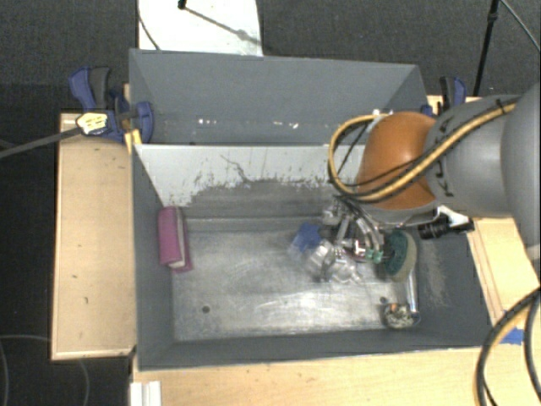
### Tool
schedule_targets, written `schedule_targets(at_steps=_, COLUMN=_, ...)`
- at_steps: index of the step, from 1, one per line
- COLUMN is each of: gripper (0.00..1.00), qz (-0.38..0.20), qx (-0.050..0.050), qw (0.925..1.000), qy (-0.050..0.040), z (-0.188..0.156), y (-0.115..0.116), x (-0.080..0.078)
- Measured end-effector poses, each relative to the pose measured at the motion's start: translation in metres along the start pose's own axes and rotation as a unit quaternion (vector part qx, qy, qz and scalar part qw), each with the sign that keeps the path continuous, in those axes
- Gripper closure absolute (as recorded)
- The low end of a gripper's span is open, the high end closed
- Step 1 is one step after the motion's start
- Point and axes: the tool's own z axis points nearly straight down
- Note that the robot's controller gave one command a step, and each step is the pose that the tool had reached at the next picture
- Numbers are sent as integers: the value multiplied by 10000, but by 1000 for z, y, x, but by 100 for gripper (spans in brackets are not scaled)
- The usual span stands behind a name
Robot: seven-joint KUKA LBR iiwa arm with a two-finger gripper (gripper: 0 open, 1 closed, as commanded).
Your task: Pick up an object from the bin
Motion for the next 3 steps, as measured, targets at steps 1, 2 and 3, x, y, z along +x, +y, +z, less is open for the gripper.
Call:
schedule_targets(at_steps=1, gripper=0, qz=645, qx=0, qw=9979, qy=-13, z=-1, y=18, x=13)
schedule_targets(at_steps=2, gripper=100, qz=656, qx=-13, qw=9978, qy=-29, z=-2, y=19, x=12)
schedule_targets(at_steps=3, gripper=0, qz=661, qx=-7, qw=9978, qy=-6, z=0, y=19, x=14)
